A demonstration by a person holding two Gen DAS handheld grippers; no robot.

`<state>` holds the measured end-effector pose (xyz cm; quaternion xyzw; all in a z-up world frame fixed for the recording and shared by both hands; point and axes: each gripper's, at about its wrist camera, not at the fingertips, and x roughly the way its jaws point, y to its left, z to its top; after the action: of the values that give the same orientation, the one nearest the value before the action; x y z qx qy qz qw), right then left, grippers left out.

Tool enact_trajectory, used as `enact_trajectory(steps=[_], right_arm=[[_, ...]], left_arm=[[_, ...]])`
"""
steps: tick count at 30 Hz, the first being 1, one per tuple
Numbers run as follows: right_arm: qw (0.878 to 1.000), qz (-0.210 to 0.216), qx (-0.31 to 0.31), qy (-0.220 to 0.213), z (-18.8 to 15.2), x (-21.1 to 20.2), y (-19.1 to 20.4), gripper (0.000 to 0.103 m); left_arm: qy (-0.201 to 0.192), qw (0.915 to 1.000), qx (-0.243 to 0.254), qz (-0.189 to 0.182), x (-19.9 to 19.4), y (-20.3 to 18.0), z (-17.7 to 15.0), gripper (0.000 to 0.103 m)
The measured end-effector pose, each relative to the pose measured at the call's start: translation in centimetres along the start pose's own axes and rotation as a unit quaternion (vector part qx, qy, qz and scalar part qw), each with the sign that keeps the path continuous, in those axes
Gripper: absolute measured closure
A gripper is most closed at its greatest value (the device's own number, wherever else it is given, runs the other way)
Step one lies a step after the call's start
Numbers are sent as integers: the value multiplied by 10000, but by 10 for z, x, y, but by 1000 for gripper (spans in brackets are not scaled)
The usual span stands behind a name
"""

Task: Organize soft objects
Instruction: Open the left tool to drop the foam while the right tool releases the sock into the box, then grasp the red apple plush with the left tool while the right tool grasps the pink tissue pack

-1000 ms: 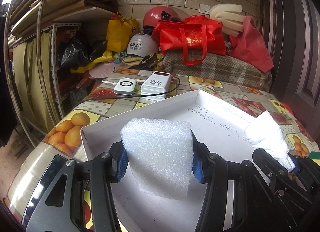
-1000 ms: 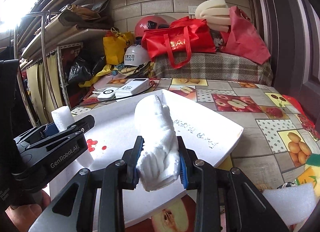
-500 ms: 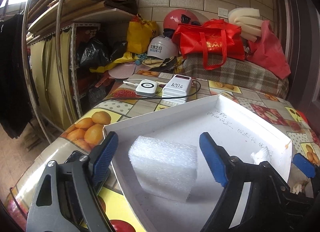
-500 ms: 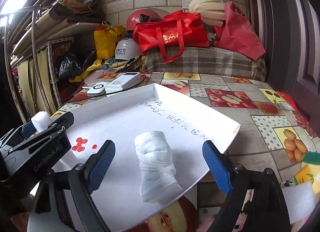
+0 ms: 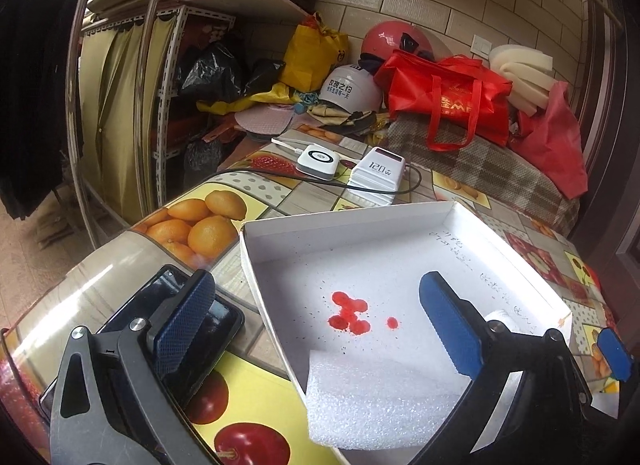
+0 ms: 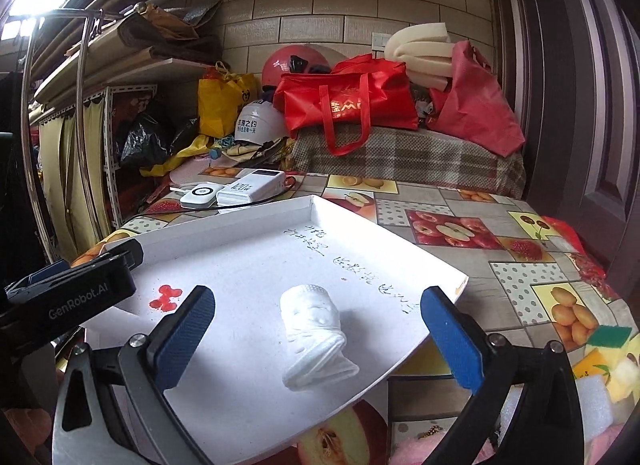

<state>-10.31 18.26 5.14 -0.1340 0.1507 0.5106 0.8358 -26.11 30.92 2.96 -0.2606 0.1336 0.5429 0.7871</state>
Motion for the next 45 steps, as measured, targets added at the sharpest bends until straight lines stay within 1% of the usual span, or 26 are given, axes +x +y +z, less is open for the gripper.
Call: enact_trajectory(steps=[2,8,13,16,18,20,22,24,26,27,28,29,31,33,35,37,38,40,42,43,45], right_arm=[[9999,-58,-2,-85,-1,-4,1,0],[9990,-39,-390,-217,-8,-23,14,0],[9960,145,-863,150,-21,-35,27,0],[9930,287,-1140,144,-32,-54,31,0],[9906,441,-1298,-24,-40,-74,31,0],[9874,568,-1454,-277,-47,-97,27,0],[9856,548,-1537,-441,-51,-113,17,0],[9872,363,-1436,-597,-51,-125,-4,0],[9905,71,-1133,-774,-49,-134,-35,0],[9929,-39,-931,-737,-49,-136,-55,0],[9955,-106,-698,-630,-49,-136,-75,0],[9978,-121,-446,-470,-51,-136,-97,0],[9999,-92,63,-107,-58,-135,-142,0],[9988,69,431,235,-65,-134,-184,0],[9971,289,570,424,-70,-137,-215,0],[9964,395,464,592,-75,-139,-232,0],[9954,483,387,737,-78,-138,-236,0],[9899,771,247,1161,-85,-130,-239,0],[9812,974,87,1662,-95,-118,-238,0],[9775,1004,40,1856,-99,-112,-237,0],[9721,1099,-6,2073,-102,-104,-235,1]], left_arm=[[58,9999,-102,-39,0,4,-1,0],[222,9989,-367,-180,-4,16,-6,0],[228,9984,-394,-339,-13,16,-12,0],[87,9986,-152,-494,-25,6,-15,0],[-2,9978,121,-648,-33,-6,-19,0],[-58,9953,414,-877,-42,-20,-24,0],[-78,9911,669,-1148,-51,-34,-30,0],[-65,9852,913,-1449,-59,-47,-36,0],[-17,9751,1243,-1837,-67,-64,-43,0],[13,9686,1433,-2030,-71,-72,-47,0],[45,9600,1680,-2239,-75,-82,-51,0],[88,9504,1935,-2433,-80,-92,-56,0],[202,9268,2427,-2859,-91,-114,-69,0],[324,9038,2778,-3241,-102,-132,-82,0],[396,8818,3070,-3557,-115,-149,-96,0],[493,8630,3339,-3760,-124,-164,-109,0],[545,8561,3448,-3812,-128,-171,-114,0],[666,8465,3644,-3823,-131,-183,-125,0],[829,8399,3820,-3765,-129,-195,-133,0],[889,8365,3885,-3761,-129,-199,-136,0],[940,8341,3962,-3722,-129,-205,-141,0]])
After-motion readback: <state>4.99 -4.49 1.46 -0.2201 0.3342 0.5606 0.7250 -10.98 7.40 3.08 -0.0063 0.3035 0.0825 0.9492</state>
